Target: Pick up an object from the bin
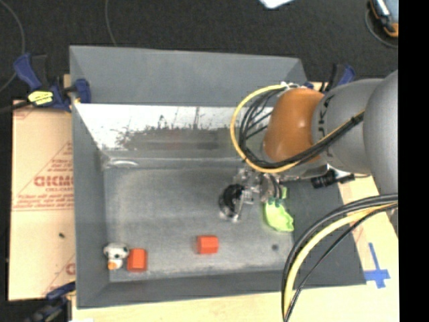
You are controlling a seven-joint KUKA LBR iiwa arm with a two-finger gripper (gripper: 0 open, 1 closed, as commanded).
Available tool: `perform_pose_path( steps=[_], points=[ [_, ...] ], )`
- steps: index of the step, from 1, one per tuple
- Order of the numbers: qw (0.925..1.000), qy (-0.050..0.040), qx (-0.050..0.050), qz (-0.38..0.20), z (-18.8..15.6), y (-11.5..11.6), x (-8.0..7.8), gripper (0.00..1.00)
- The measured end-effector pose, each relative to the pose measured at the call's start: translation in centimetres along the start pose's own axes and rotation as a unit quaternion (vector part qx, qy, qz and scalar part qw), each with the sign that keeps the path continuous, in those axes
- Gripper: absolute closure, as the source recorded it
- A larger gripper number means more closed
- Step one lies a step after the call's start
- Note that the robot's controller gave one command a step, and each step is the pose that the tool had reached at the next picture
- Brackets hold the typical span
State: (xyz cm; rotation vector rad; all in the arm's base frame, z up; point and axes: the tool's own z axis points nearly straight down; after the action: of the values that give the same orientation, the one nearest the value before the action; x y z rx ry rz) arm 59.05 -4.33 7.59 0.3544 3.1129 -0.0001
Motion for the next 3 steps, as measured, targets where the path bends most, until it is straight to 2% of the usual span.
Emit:
perform_pose_path(
  steps=[1,2,3],
  points=[
    [1.0000,0.0000,0.000,0.000,0.0,0.0,0.0,1.00],
    [1.0000,-0.0038,-0.001,0.007,-0.4,0.2,-0.5,1.00],
    [1.0000,-0.0039,-0.001,0.002,-6.0,0.5,-0.4,1.00]
  ],
)
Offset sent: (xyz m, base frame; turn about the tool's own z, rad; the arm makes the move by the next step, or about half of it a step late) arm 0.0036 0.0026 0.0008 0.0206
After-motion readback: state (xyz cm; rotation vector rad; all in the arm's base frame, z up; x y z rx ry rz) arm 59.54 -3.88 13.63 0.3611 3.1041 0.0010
